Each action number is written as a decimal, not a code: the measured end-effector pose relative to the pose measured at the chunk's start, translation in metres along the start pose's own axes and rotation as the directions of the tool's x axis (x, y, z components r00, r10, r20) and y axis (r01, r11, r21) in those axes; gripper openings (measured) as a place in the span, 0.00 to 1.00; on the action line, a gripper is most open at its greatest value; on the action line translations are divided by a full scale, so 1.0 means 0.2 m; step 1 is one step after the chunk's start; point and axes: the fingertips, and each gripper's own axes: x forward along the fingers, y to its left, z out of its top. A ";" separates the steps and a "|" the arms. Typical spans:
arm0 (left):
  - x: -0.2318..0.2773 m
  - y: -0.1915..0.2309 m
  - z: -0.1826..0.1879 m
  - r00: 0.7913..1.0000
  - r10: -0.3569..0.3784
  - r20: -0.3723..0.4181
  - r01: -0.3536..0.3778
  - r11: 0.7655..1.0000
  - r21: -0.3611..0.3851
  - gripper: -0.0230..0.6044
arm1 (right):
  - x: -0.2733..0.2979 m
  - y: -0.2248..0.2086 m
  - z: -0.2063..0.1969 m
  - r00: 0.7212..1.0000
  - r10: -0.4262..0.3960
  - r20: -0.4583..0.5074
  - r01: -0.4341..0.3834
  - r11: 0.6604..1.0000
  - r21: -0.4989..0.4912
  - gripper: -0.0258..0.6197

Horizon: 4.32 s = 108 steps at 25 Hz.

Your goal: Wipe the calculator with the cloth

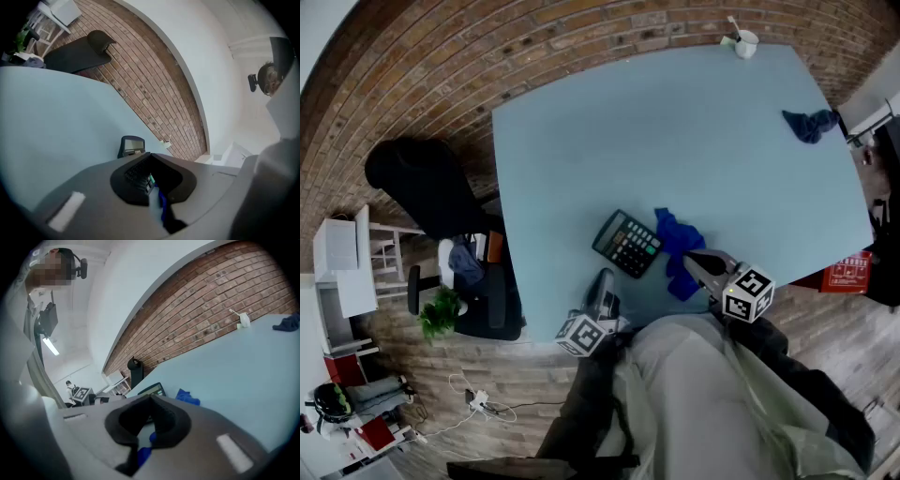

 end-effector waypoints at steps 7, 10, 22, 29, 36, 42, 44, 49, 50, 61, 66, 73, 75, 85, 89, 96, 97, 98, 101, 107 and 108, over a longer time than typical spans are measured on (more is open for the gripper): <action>0.03 0.00 -0.01 0.999 -0.021 -0.036 0.021 1.000 -0.002 0.05 | -0.02 -0.03 -0.02 0.999 -0.035 0.012 0.035 0.999 0.034 0.04; 0.04 0.00 -0.01 0.998 -0.031 -0.046 0.031 1.000 -0.003 0.05 | -0.02 -0.02 -0.01 0.999 -0.041 0.027 0.040 0.999 0.036 0.04; 0.32 0.07 0.23 0.979 0.034 -0.199 0.062 0.889 0.453 0.41 | -0.09 -0.15 0.07 0.981 -0.195 -0.021 0.179 0.932 -0.315 0.26; 0.53 0.12 0.02 0.895 0.078 -0.438 0.196 0.815 0.546 0.56 | 0.01 -0.25 -0.10 0.962 -0.233 -0.139 0.199 0.954 -0.222 0.36; 0.54 0.09 0.00 0.891 0.073 -0.447 0.216 0.798 0.562 0.30 | 0.17 -0.20 -0.25 0.949 -0.222 -0.224 0.158 0.949 -0.274 0.36; 0.48 0.04 0.01 0.925 -0.073 -0.372 0.168 0.959 0.230 0.14 | 0.16 -0.21 -0.26 0.952 -0.260 -0.163 0.184 0.908 -0.375 0.12; 0.44 0.01 0.00 0.933 -0.110 -0.341 0.165 0.977 0.135 0.12 | 0.15 -0.17 -0.12 0.962 -0.254 -0.103 0.205 0.914 -0.350 0.11; 0.40 -0.14 0.12 0.970 -0.174 -0.169 0.175 0.985 -0.013 0.13 | 0.30 -0.03 0.09 0.973 -0.205 -0.103 0.157 0.923 -0.352 0.11; 0.39 -0.17 0.14 0.975 -0.170 -0.140 0.169 0.985 -0.022 0.13 | 0.33 0.05 0.11 0.978 -0.175 -0.115 0.121 0.920 -0.374 0.11; 0.26 -0.45 0.50 0.985 -0.152 0.077 0.158 0.985 -0.068 0.13 | 0.17 0.24 0.49 0.993 -0.117 -0.020 0.096 0.887 -0.451 0.10; 0.19 -0.57 0.70 0.967 -0.115 0.227 0.172 0.953 -0.249 0.13 | 0.12 0.54 0.65 0.997 -0.062 0.039 0.072 0.754 -0.653 0.10; 0.16 -0.66 0.68 0.954 -0.104 0.282 0.210 0.901 -0.380 0.13 | 0.16 0.73 0.58 0.999 0.027 0.025 0.002 0.646 -0.763 0.09; 0.15 -0.66 0.68 0.950 -0.106 0.293 0.224 0.886 -0.406 0.13 | 0.07 0.64 0.67 0.991 -0.018 0.129 0.112 0.623 -0.774 0.09; 0.17 -0.76 0.68 0.934 -0.182 0.308 0.308 0.848 -0.432 0.13 | 0.15 0.83 0.52 0.990 0.131 0.045 -0.026 0.491 -0.871 0.09; 0.12 -0.75 0.77 0.912 -0.201 0.357 0.340 0.858 -0.385 0.12 | -0.02 0.68 0.69 0.976 0.061 0.210 0.145 0.538 -0.831 0.09; 0.10 -0.83 0.79 0.892 -0.285 0.349 0.393 0.872 -0.291 0.12 | -0.21 0.53 0.99 0.912 0.005 0.411 0.228 0.826 -0.516 0.09; 0.10 -0.85 0.78 0.889 -0.306 0.341 0.406 0.871 -0.277 0.12 | -0.21 0.52 1.02 0.909 0.021 0.415 0.204 0.847 -0.491 0.09; 0.09 -0.87 0.78 0.884 -0.331 0.330 0.420 0.872 -0.251 0.12 | -0.21 0.51 1.05 0.907 0.037 0.419 0.185 0.860 -0.475 0.09; 0.06 -0.92 0.78 0.874 -0.393 0.285 0.446 0.882 -0.151 0.12 | -0.21 0.48 1.20 0.889 0.119 0.442 0.115 0.876 -0.468 0.09; 0.05 -0.86 0.82 0.868 -0.324 0.376 0.432 0.867 -0.250 0.12 | -0.16 0.53 1.12 0.907 0.259 0.331 -0.110 0.906 -0.408 0.09; 0.04 -0.83 0.85 0.867 -0.308 0.392 0.422 0.872 -0.248 0.12 | -0.16 0.58 1.03 0.913 0.290 0.288 -0.159 0.902 -0.402 0.09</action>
